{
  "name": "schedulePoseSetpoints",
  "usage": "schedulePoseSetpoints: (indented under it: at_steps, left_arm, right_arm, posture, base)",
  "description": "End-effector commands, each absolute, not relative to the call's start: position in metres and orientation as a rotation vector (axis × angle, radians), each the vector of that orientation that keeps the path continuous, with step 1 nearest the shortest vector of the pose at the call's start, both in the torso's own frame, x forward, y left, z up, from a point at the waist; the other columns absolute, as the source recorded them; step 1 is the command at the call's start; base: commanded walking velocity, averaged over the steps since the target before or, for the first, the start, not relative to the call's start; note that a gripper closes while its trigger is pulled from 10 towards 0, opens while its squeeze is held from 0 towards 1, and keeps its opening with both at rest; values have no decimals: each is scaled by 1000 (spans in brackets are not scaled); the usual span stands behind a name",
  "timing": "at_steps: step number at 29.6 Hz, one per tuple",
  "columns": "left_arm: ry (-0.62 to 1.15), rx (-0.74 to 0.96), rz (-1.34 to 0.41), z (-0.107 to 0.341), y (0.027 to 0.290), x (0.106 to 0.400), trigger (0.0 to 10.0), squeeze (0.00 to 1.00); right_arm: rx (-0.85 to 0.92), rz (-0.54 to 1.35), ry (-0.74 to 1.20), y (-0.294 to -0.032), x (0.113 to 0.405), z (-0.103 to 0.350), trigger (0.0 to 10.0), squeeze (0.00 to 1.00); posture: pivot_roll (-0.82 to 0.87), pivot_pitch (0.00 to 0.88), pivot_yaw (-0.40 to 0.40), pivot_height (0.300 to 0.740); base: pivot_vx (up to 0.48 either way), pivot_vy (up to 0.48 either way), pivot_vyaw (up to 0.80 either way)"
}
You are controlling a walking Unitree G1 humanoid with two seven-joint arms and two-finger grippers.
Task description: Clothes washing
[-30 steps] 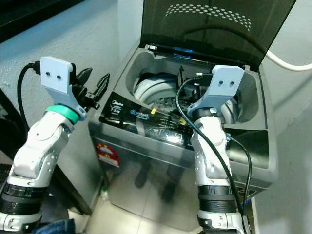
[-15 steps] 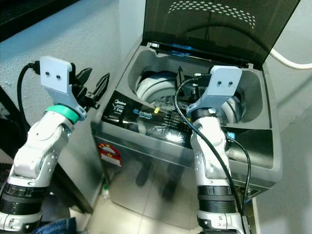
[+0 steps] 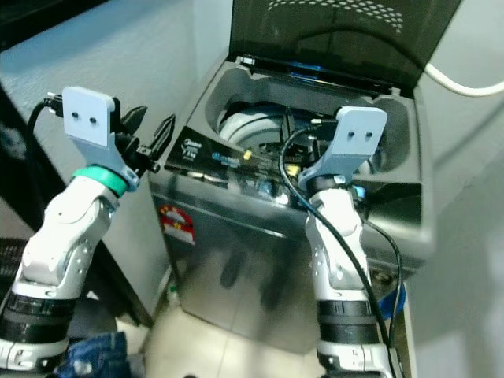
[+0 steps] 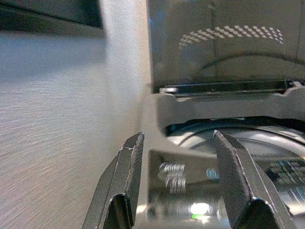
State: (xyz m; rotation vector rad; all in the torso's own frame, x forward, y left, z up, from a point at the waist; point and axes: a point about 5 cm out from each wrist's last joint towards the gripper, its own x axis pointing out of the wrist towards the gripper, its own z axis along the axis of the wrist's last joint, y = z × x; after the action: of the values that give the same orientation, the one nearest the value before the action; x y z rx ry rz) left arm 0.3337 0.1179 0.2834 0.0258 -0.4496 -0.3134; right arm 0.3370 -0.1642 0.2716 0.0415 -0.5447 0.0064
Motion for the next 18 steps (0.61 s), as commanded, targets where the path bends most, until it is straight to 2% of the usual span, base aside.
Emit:
schedulePoseSetpoints:
  at_steps: [1, 3, 8, 18]
  left_arm:
    - [-436, 31, -306, 279, 119, 335, 10000, 0]
    - [-437, 30, -307, 280, 119, 335, 10000, 0]
    - [-442, 24, -305, 281, 118, 335, 10000, 0]
    - [-446, 21, -299, 281, 118, 335, 10000, 0]
  right_arm:
    - [-26, 33, -547, -158, 336, 269, 10000, 0]
    - [-56, 37, -548, -157, 336, 269, 10000, 0]
    - [-50, 57, -548, -154, 336, 269, 10000, 0]
    - [-26, 103, -554, -148, 334, 269, 10000, 0]
  posture:
    - [8, 73, 20, 740]
    - [8, 73, 20, 740]
    - [8, 72, 18, 740]
    - [8, 76, 17, 740]
  base:
    - [-439, 0, 788]
    - [-439, 0, 788]
    - [0, 0, 784]
    - [0, 0, 0]
